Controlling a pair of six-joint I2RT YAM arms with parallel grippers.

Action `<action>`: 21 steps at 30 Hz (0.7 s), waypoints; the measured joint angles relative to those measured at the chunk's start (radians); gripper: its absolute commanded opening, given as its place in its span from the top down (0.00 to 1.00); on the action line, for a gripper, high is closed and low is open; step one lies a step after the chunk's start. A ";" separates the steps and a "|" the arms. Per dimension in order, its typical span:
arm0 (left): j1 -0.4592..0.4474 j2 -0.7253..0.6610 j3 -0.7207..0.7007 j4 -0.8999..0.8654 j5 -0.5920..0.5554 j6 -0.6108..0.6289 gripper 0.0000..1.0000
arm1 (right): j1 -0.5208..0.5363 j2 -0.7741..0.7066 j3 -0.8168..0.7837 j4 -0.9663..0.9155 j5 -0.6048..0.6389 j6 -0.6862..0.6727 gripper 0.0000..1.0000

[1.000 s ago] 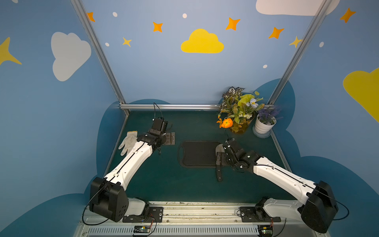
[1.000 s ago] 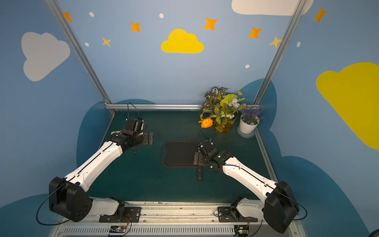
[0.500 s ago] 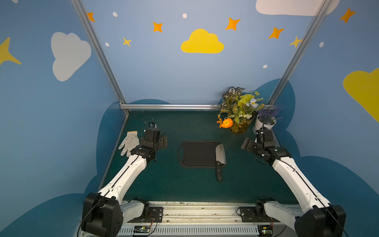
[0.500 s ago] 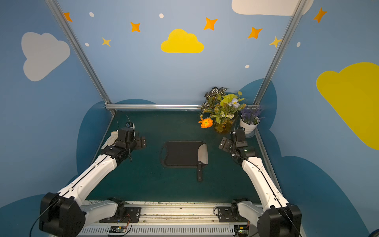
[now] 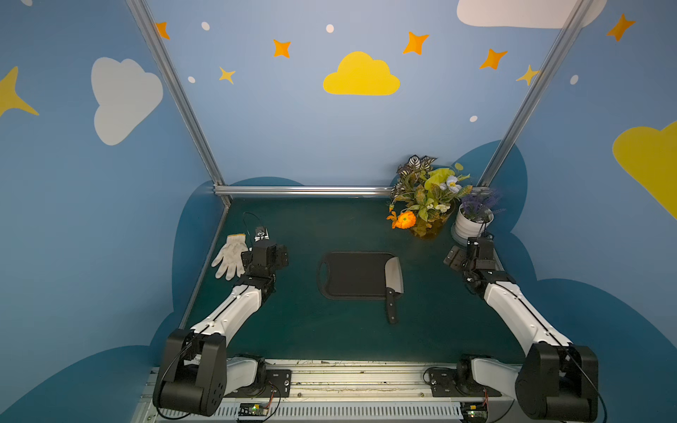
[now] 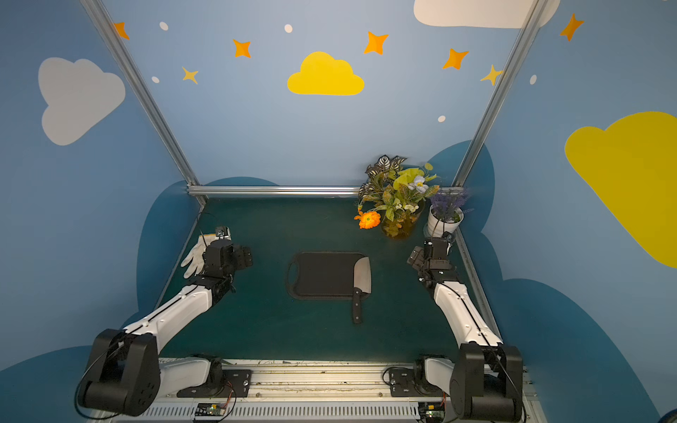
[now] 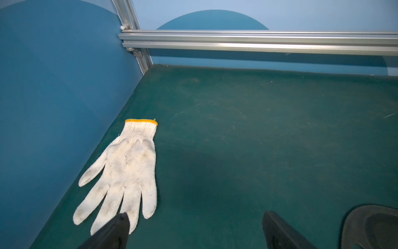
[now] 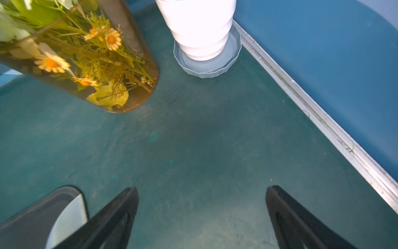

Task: Align the knife with the edge of the cutting board
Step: Reset both arms

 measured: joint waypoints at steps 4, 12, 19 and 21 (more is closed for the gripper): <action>0.013 0.029 -0.039 0.085 0.027 0.032 0.00 | -0.003 0.000 -0.073 0.119 0.036 -0.068 0.02; 0.043 0.035 -0.138 0.262 0.093 0.083 0.00 | 0.003 0.026 -0.153 0.298 0.049 -0.190 0.02; 0.070 0.041 -0.182 0.380 0.178 0.109 0.00 | 0.030 0.039 -0.279 0.506 0.080 -0.264 0.02; 0.076 0.041 -0.182 0.397 0.203 0.112 0.00 | 0.037 0.062 -0.286 0.549 0.083 -0.277 0.02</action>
